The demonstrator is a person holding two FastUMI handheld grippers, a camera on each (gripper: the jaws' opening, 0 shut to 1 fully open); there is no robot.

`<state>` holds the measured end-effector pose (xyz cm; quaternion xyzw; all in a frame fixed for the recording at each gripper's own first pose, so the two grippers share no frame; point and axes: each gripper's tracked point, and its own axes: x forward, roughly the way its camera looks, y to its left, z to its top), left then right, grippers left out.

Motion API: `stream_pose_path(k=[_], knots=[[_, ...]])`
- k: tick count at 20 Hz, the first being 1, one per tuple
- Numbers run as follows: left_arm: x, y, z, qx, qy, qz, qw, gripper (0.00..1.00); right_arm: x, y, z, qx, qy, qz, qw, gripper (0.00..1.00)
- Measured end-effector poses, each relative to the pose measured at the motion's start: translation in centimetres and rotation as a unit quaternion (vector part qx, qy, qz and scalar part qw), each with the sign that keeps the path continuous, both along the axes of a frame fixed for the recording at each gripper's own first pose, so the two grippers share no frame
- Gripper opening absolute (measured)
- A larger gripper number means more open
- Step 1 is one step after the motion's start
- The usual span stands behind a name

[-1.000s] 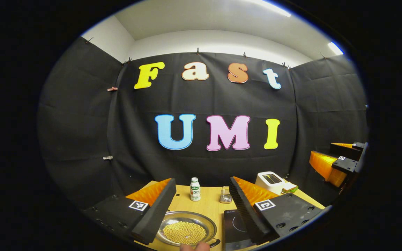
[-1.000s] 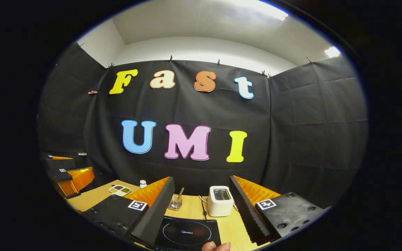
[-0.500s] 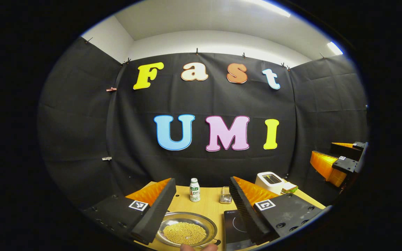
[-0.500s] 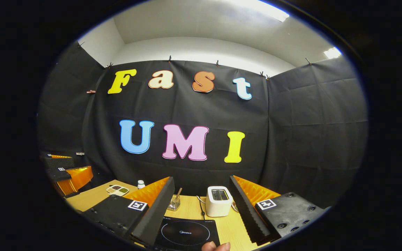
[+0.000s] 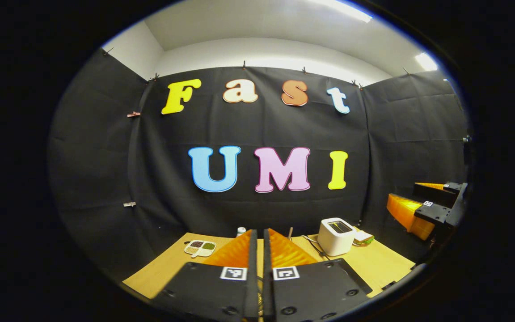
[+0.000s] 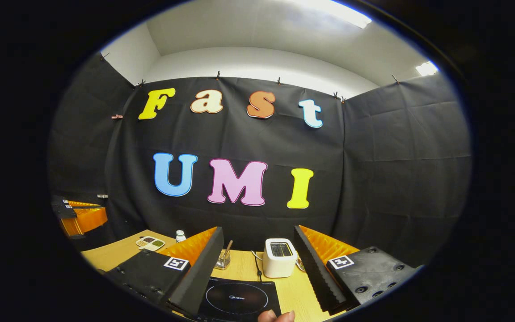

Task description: First push the handle of the pot to place it horizontally, then grasp the pot with both hands and set it on the induction cooktop.

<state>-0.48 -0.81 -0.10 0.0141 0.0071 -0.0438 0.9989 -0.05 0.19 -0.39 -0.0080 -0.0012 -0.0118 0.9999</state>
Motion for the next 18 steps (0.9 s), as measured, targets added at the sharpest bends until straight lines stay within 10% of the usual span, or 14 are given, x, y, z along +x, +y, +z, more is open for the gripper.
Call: stream_pose_path(k=[10,18], knots=[[-1.1,1.5,-10.3,0.018,0.196,-0.066,0.978,0.05,-0.5,-0.4,-0.7,0.0,0.009,0.001,1.0,0.97],[-6.3,1.1,-23.2,-0.009,0.451,-0.154,0.879,0.05,-0.9,-1.5,-1.1,-0.003,0.015,-0.009,1.0,0.97]])
